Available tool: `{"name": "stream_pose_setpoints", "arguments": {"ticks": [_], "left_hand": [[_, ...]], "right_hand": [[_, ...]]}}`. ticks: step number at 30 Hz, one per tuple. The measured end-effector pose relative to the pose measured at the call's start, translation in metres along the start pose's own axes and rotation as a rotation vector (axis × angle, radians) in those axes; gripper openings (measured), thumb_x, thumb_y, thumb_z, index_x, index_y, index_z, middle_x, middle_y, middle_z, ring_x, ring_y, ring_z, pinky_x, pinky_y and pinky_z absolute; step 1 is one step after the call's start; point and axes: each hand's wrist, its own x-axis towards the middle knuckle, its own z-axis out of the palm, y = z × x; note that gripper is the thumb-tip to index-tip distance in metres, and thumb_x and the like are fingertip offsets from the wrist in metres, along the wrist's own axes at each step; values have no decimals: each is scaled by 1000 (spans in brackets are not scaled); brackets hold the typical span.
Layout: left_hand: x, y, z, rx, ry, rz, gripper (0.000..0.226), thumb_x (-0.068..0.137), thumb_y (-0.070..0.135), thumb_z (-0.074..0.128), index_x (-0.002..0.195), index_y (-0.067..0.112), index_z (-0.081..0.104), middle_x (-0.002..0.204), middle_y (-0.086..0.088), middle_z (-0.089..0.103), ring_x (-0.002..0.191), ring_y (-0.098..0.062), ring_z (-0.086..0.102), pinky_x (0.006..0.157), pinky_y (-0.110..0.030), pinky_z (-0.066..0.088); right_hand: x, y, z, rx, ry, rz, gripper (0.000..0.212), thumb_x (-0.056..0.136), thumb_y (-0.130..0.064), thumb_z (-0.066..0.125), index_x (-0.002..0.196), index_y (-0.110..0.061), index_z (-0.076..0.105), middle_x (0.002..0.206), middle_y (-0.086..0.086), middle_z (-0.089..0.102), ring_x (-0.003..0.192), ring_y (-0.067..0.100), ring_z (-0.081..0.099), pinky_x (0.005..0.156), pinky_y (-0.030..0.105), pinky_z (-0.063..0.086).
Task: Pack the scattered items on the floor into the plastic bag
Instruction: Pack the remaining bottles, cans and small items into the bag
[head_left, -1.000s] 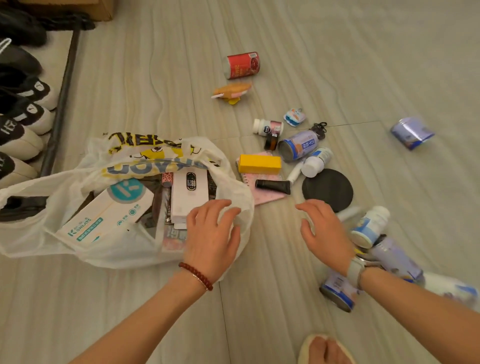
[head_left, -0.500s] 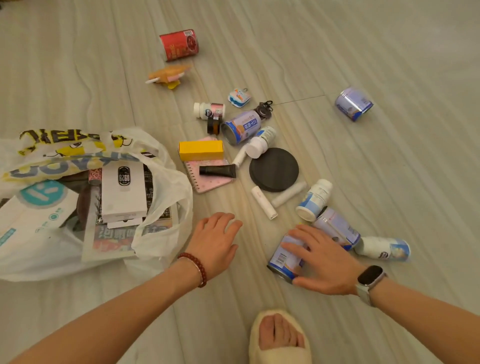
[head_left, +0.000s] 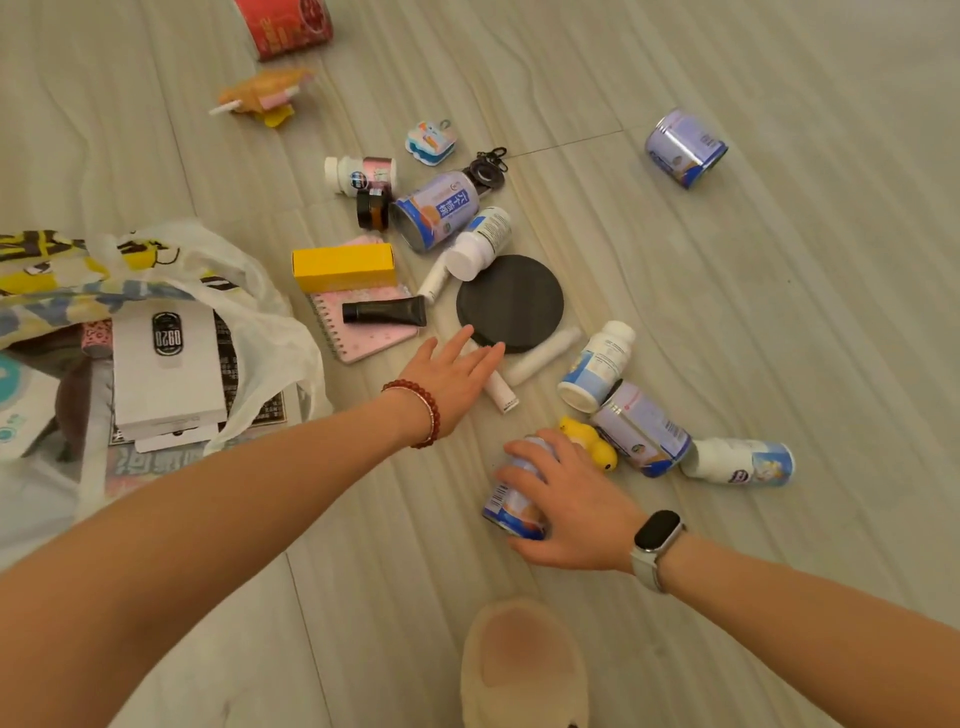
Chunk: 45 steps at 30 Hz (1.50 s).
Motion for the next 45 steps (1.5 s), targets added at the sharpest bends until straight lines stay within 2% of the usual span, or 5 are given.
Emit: {"name": "stream_pose_setpoints", "arguments": {"ticks": [5,8,17,27,45], "left_hand": [[-20,-2,19,108,184,31,31,67,20,70,97,12,64,88,-7,66,86,-24,62,71,-31,49],[-39,-2,27,125,266,48,7,63,19,57,64,19,64,61,1,61,55,-18,57,49,-23,42],[-134,-38,14,-282,611,-380,27,79,27,45,94,10,59,82,-9,62,69,-30,57,62,-34,40],[-242,-139,54,-513,751,-1121,32,90,17,53,118,1,55,109,-27,56,100,-42,49,84,-48,38],[-193,-183,56,-312,621,-1156,42,84,44,54,87,5,70,90,-20,59,91,-36,51,78,-44,36]], "right_hand": [[0,-1,2,52,3,37,60,70,-60,47,120,-28,42,134,7,47,125,34,39,97,47,41],[-3,-5,2,13,19,75,65,67,-64,45,120,-27,43,131,8,50,119,35,46,91,48,47],[41,-48,-17,331,174,200,75,60,-64,40,121,-23,54,129,0,47,119,22,40,97,22,27],[157,-164,-70,472,310,-213,69,66,-57,54,122,-17,52,131,5,44,124,21,35,105,26,26],[249,-169,-87,-458,105,-581,41,76,-20,66,114,-8,54,136,21,44,134,39,30,109,53,24]]}}
